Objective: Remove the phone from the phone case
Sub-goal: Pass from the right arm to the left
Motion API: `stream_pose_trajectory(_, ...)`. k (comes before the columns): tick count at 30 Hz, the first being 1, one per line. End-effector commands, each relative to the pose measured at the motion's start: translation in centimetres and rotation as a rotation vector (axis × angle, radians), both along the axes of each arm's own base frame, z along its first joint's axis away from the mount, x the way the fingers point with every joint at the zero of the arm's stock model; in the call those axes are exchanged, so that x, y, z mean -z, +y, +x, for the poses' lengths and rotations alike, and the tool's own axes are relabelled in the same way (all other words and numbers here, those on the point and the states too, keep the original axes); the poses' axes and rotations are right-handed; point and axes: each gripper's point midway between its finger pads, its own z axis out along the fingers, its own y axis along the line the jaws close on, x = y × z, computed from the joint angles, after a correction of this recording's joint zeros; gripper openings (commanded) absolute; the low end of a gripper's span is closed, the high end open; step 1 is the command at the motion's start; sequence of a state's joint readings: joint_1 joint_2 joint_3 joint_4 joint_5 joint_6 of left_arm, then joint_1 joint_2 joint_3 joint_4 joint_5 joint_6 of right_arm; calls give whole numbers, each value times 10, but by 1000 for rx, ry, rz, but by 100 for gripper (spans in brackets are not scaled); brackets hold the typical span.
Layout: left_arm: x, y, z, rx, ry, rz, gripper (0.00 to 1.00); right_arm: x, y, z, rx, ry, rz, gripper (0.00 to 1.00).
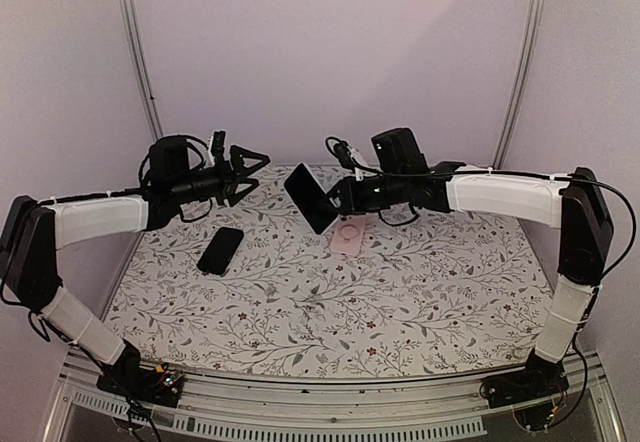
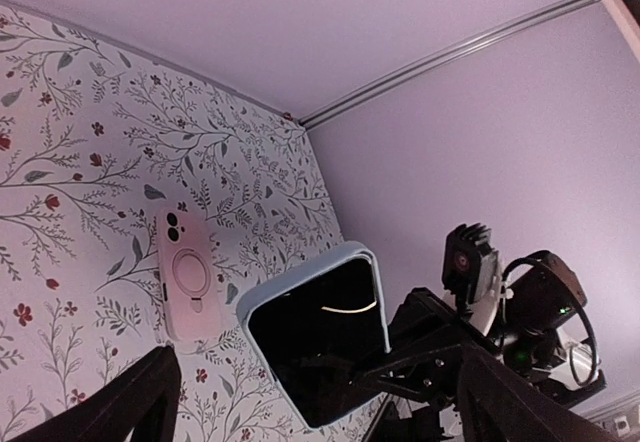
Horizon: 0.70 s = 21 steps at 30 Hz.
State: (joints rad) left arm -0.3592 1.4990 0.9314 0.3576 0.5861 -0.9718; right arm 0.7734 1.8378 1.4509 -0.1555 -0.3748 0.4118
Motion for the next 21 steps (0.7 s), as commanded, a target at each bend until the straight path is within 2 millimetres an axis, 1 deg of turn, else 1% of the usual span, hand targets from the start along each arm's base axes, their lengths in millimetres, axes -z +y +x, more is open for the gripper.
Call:
stream_pose_trajectory(1,-19,-9,-6,64,-76,-83,97,-76,2,-9,-90,-14,281,0)
stream_pose_trajectory(5,-18,-21,-9,119,-71,-116,93,-87,0,-12,-114,4,325,0)
stream_pose_trajectory(10,-13,-30,-10,152,-47,-170,89,-98,-6,-13,-127,30,391,0)
stream_pose_trajectory(14,-23,-44,-16,219,-73,-234,86,-102,-6,-16,-153,63,426,0)
stream_pose_trajectory(17,-32,-56,-23,267,-98,-272,80,-101,-6,-16,-157,83,434,0)
stream_pose_trajectory(21,-34,-66,-28,300,-98,-294,70,-102,-8,-16,-158,86,443,0)
